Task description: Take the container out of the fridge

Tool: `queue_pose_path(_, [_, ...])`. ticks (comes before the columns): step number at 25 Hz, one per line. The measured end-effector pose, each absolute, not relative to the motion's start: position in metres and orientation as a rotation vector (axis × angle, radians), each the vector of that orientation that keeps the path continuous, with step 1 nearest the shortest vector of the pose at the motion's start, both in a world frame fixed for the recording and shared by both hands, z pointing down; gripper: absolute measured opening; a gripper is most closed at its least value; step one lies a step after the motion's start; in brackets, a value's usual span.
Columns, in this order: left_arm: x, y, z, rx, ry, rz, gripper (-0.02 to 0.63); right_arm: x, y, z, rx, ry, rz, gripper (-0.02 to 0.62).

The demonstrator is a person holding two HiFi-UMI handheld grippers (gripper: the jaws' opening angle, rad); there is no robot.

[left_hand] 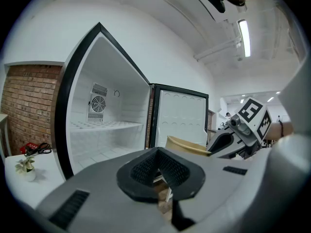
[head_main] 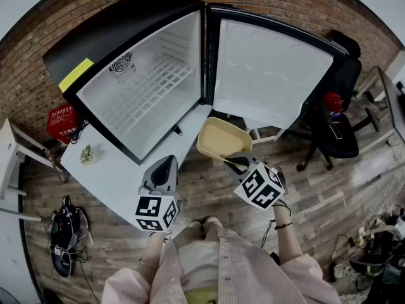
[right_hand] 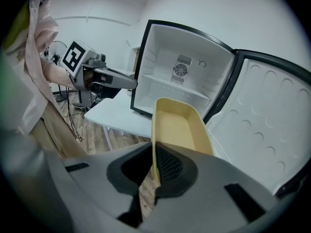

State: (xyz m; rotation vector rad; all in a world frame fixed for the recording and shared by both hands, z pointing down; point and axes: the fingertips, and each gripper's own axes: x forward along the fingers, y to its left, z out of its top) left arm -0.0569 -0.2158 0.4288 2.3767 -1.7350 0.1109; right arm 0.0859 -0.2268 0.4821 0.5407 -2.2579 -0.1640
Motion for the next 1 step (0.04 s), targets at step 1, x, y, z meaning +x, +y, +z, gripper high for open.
queue_pose_path(1, [-0.0570, -0.2160, 0.4290, 2.376, -1.735, 0.111, -0.010, 0.0859, -0.2272, 0.4824, 0.541, -2.257, -0.165, 0.020])
